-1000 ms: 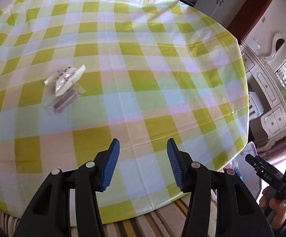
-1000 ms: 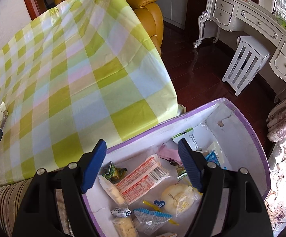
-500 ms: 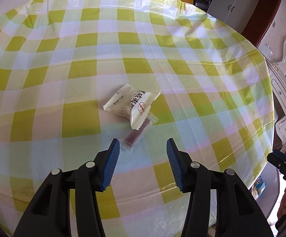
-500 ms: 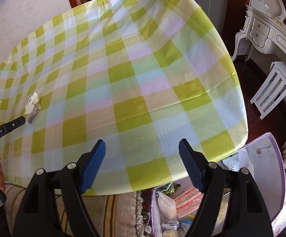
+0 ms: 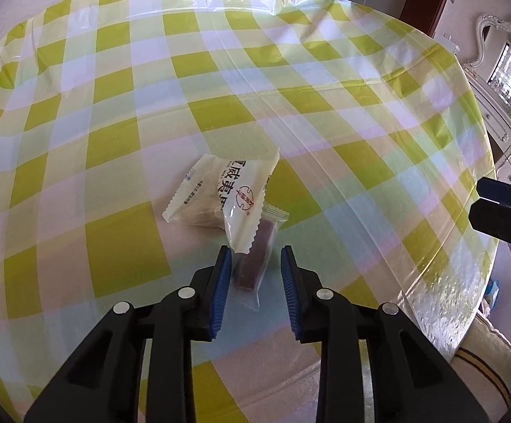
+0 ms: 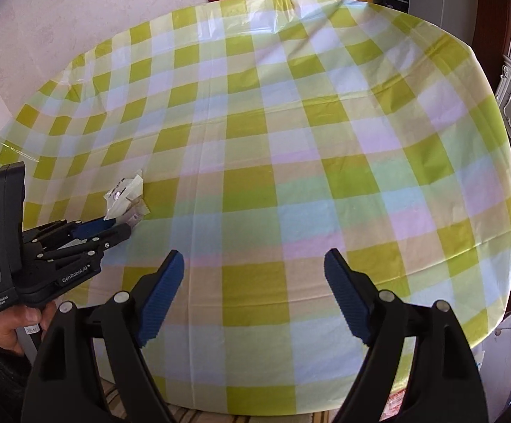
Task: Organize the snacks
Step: 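Grasp the clear brown-bar packet with the left tool while the right tool grasps the white wrapped snack, then carry the clear packet and white wrapped snack over the white box and open both tools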
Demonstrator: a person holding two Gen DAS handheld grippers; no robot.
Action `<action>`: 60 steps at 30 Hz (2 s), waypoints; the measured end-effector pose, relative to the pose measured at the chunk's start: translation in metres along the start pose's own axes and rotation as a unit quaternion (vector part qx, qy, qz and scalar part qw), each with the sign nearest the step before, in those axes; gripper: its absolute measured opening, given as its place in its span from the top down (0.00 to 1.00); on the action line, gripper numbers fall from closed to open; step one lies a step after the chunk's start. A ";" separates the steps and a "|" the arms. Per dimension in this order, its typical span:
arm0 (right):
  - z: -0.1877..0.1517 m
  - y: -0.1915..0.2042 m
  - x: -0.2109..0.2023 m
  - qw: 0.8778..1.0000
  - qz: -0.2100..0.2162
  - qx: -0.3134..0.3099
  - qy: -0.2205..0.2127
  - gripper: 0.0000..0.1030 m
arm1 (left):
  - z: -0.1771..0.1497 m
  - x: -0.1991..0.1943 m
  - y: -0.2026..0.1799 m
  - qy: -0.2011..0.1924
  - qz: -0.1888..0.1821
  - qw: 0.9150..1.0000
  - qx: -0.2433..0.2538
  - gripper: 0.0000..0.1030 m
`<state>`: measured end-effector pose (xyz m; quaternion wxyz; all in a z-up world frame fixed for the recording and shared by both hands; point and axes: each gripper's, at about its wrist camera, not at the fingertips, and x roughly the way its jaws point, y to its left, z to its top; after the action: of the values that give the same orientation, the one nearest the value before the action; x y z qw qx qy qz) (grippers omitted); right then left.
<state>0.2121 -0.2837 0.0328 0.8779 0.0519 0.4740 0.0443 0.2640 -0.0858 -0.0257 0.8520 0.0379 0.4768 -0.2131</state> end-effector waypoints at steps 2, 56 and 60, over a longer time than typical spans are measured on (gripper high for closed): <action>0.008 0.015 0.005 1.000 0.008 -0.014 -0.004 0.17 | -0.001 0.000 -0.001 -0.003 -0.001 1.000 0.008 0.72; 0.024 0.096 0.087 0.992 -0.004 -0.112 0.052 0.46 | -0.041 -0.041 0.056 -0.029 -0.040 0.989 -0.142 0.86; 0.014 0.079 0.075 0.994 -0.008 -0.097 0.051 0.46 | -0.038 -0.042 0.043 -0.030 -0.042 0.990 -0.130 0.86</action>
<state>0.2625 -0.1970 -0.0113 0.8540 -0.0392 0.5117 0.0855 0.2320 -0.0233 -0.0173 0.8537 -0.0997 0.4762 -0.1858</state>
